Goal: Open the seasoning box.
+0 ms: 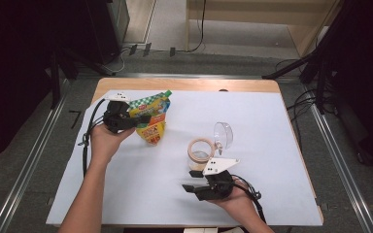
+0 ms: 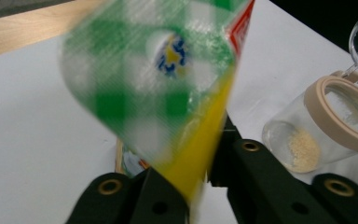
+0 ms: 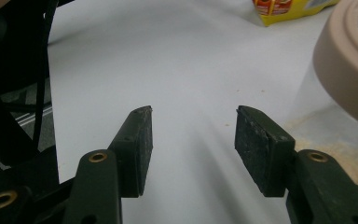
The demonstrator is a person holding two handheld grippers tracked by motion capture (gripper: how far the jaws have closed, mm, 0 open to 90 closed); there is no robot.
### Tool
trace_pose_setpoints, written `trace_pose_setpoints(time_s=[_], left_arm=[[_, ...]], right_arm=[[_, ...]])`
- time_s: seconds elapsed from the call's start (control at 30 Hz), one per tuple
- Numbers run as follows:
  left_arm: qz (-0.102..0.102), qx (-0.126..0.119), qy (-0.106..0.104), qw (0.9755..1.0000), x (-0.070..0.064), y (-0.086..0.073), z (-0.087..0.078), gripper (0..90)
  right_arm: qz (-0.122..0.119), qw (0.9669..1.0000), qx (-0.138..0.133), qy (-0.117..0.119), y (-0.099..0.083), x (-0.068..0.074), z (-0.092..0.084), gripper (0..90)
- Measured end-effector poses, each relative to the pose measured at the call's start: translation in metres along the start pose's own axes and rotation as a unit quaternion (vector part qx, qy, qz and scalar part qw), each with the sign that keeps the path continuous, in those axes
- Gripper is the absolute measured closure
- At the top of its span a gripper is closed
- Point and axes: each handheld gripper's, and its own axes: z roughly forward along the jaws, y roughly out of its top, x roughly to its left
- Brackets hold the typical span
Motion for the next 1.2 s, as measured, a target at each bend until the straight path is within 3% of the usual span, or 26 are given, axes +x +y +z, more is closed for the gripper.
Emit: trace_pose_setpoints(time_s=[0.3, 0.5, 0.73, 0.83, 1.0, 1.2], left_arm=[[-0.011, 0.02, -0.013, 0.9997, -0.005, 0.004, -0.01, 90.0], [0.0, 0.028, -0.036, 0.9989, -0.019, 0.008, -0.027, 90.0], [0.016, 0.028, -0.068, 0.9972, -0.038, 0.012, -0.048, 90.0], [0.02, 0.028, -0.081, 0.9961, -0.045, 0.013, -0.054, 90.0], [0.034, 0.039, -0.089, 0.9947, -0.057, 0.015, -0.061, 90.0], [0.046, 0.049, -0.101, 0.9926, -0.068, 0.016, -0.067, 90.0]], right_arm=[[-0.005, 1.0, -0.006, -0.003, -0.001, 0.0, 0.004, 47.7], [0.01, 0.9999, -0.002, 0.005, -0.002, -0.001, 0.007, 48.3], [-0.004, 0.9999, -0.014, 0.0, -0.002, 0.002, 0.009, 51.8], [-0.007, 0.9999, -0.011, -0.009, -0.002, 0.003, 0.012, 55.7], [0.005, 0.9998, -0.009, -0.018, -0.001, 0.003, 0.02, 57.8], [0.002, 0.9993, -0.009, -0.037, 0.002, 0.004, 0.032, 64.4]])
